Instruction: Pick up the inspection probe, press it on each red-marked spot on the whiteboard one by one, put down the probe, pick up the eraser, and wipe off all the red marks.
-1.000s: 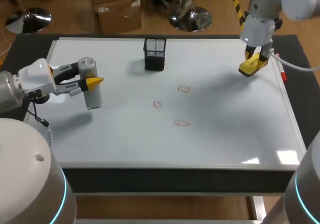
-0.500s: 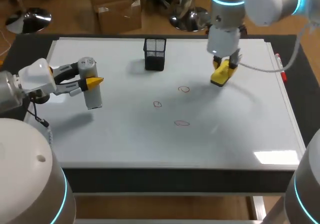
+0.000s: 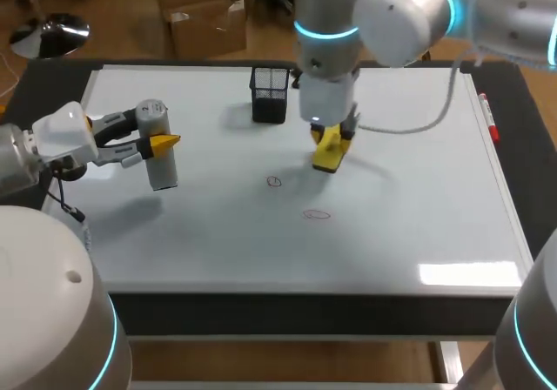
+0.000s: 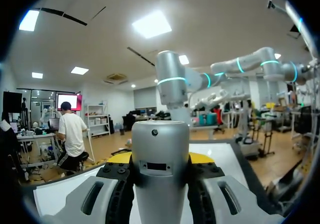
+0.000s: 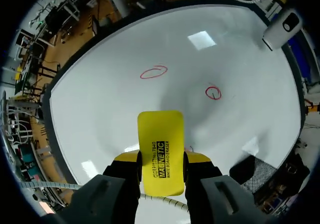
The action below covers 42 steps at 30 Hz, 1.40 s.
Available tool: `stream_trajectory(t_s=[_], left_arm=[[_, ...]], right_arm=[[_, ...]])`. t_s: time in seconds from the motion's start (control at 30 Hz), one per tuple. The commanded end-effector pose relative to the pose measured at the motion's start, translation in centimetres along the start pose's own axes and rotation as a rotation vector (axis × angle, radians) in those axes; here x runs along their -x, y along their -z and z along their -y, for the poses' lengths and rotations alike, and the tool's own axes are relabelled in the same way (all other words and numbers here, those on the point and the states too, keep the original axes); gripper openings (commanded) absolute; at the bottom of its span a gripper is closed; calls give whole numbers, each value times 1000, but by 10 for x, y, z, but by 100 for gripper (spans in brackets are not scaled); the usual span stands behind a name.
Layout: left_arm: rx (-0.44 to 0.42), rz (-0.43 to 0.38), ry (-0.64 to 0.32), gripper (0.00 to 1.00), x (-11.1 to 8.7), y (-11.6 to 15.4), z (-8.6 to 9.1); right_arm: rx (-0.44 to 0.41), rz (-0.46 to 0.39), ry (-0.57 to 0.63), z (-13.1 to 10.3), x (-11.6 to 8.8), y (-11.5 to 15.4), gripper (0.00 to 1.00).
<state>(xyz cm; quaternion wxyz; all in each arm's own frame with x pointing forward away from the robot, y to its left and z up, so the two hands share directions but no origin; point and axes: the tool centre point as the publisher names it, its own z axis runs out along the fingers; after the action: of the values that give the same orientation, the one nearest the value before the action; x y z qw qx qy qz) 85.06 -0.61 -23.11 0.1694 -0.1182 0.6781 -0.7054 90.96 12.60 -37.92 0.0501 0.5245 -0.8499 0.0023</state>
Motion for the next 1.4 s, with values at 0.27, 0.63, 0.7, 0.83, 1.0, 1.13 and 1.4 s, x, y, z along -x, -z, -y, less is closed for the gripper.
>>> stream_trajectory(t_s=[0.27, 0.63, 0.7, 0.83, 1.0, 1.13, 1.4], left_arm=[[0, 1, 0, 0, 0, 0, 1], [0, 1, 0, 0, 0, 0, 1], [0, 1, 0, 0, 0, 0, 1], [0, 1, 0, 0, 0, 0, 1], [0, 1, 0, 0, 0, 0, 1], [0, 1, 0, 0, 0, 0, 1], [0, 1, 0, 0, 0, 0, 1]], right_arm=[[35, 23, 87, -42, 40, -8, 0], [65, 31, 216, -62, 58, -6, 0], [65, 31, 216, -62, 58, -6, 0], [65, 31, 216, -62, 58, -6, 0], [65, 31, 216, -62, 58, -6, 0], [65, 31, 216, -62, 58, -6, 0], [95, 9, 292, -71, 78, -18, 0]])
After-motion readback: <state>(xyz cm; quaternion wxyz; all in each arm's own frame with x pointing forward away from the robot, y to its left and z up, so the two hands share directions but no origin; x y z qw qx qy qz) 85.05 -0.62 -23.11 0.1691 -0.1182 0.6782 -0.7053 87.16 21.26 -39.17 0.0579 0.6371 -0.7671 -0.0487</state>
